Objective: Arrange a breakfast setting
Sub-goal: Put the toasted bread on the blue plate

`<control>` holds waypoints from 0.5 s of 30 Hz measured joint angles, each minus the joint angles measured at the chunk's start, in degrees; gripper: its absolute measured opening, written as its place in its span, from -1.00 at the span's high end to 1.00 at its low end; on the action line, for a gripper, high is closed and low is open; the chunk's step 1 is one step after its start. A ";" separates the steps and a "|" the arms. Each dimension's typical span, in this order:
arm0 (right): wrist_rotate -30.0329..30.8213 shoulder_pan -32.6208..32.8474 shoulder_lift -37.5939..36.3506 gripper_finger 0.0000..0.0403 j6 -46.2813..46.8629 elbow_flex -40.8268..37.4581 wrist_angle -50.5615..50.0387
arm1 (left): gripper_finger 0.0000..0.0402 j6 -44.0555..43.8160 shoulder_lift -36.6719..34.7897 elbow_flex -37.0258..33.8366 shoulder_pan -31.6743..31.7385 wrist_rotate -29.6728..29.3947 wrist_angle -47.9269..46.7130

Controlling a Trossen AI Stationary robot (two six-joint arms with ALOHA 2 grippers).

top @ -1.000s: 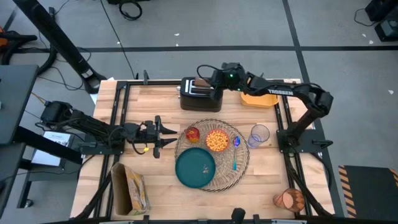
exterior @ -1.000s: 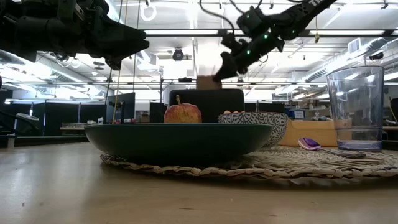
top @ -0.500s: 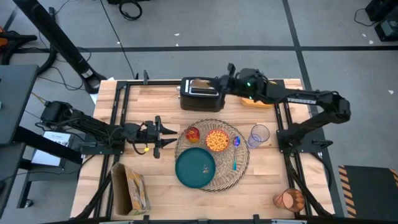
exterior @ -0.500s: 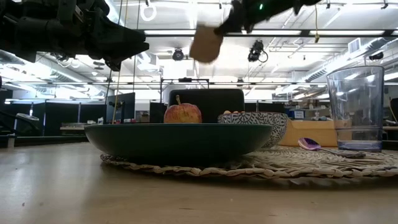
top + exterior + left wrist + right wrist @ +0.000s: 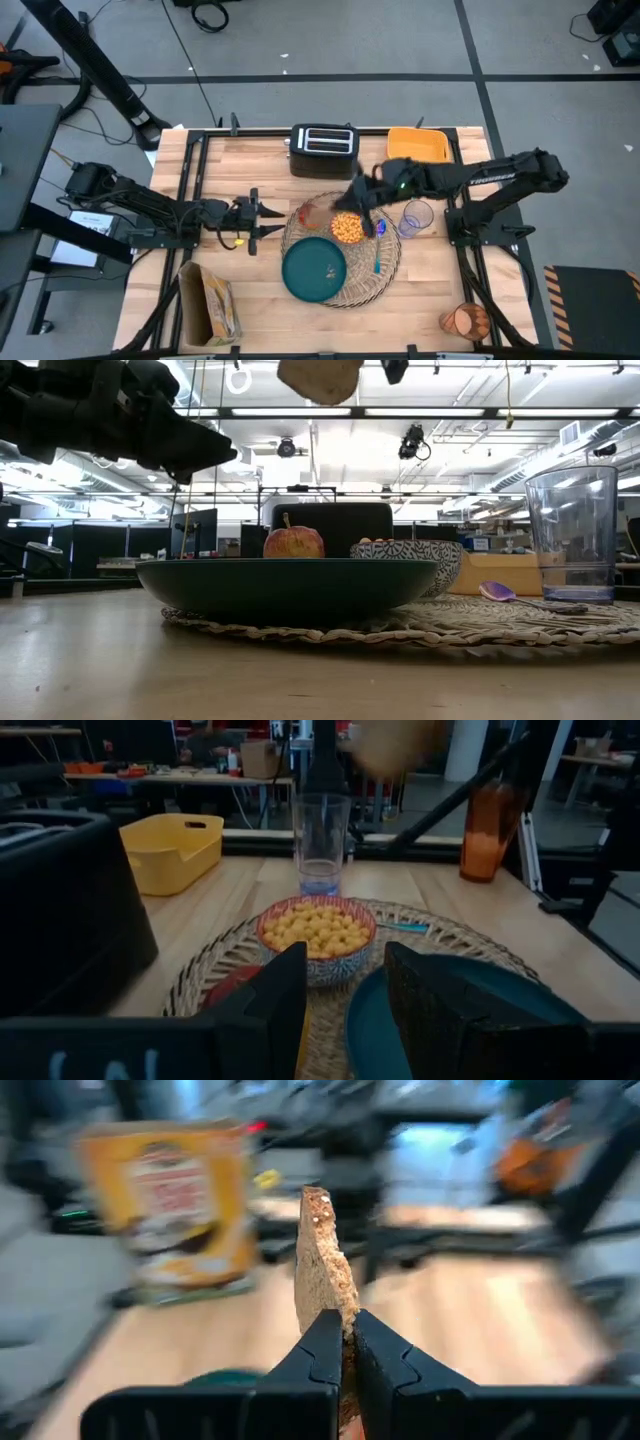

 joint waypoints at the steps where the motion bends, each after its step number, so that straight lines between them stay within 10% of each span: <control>1: -1.50 1.01 0.90 0.92 1.74 0.01 0.31 | 0.28 0.00 0.00 0.00 0.01 -0.01 0.39; 15: -12.48 8.82 21.06 0.92 16.91 -0.01 8.67 | 0.28 0.85 -0.02 0.02 -0.01 0.01 3.09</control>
